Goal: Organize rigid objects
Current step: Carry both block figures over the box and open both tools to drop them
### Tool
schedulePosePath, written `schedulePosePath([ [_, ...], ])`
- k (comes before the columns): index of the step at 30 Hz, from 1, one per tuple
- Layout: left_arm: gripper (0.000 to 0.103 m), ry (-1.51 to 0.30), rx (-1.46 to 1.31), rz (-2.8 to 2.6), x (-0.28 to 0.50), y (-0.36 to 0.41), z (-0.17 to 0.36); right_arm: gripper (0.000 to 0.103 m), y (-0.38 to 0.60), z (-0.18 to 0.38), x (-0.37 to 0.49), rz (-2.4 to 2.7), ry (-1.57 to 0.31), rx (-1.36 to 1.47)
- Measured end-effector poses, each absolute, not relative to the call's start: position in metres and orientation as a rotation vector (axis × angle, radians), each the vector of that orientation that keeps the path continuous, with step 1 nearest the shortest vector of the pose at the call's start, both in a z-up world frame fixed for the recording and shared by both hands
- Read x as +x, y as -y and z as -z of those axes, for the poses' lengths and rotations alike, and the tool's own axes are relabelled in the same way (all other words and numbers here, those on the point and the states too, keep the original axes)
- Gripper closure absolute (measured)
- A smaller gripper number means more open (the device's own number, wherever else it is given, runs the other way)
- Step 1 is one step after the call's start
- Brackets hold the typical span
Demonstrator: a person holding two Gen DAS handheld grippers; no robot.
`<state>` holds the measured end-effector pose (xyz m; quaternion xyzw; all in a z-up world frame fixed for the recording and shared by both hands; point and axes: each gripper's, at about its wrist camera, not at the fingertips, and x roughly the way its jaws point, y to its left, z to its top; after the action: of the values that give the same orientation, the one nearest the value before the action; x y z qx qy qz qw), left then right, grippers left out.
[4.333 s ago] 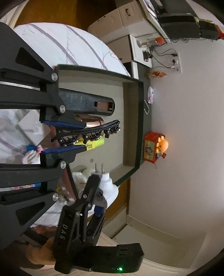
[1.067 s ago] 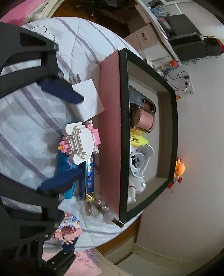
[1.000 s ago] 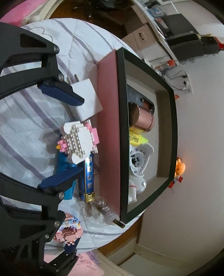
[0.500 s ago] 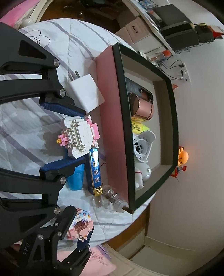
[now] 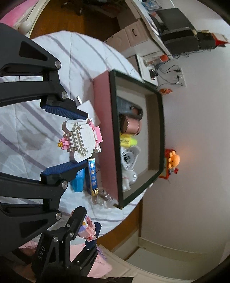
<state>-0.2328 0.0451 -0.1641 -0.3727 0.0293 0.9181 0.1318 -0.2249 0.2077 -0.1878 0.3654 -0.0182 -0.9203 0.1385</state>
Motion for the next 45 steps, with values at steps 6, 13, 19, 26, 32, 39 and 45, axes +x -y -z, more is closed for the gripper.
schedulePosePath([
  [6,0.056,-0.047,-0.997,-2.704,-0.228,-0.029,0.147,0.037,-0.197,0.161,-0.222,2.698,0.011,0.948],
  [13,0.056,0.005,-0.851,-2.779,-0.226,-0.014,0.127,0.037,-0.188,0.135,-0.223,2.739,-0.004,0.818],
  [19,0.056,0.002,-0.772,-2.845,-0.234,-0.006,0.11,0.037,-0.178,0.121,-0.233,2.754,-0.035,0.735],
  [26,0.056,-0.011,-0.769,-2.862,-0.263,-0.004,0.106,0.037,-0.174,0.118,-0.261,2.76,-0.063,0.728],
  [32,0.056,-0.045,-0.83,-2.816,-0.306,-0.016,0.119,0.037,-0.176,0.127,-0.298,2.755,-0.061,0.78],
  [39,0.056,-0.059,-0.945,-2.774,-0.353,-0.027,0.149,0.037,-0.179,0.148,-0.339,2.744,-0.047,0.883],
  [45,0.054,-0.08,-1.017,-2.768,-0.366,-0.033,0.17,0.037,-0.18,0.163,-0.355,2.721,-0.047,0.951],
])
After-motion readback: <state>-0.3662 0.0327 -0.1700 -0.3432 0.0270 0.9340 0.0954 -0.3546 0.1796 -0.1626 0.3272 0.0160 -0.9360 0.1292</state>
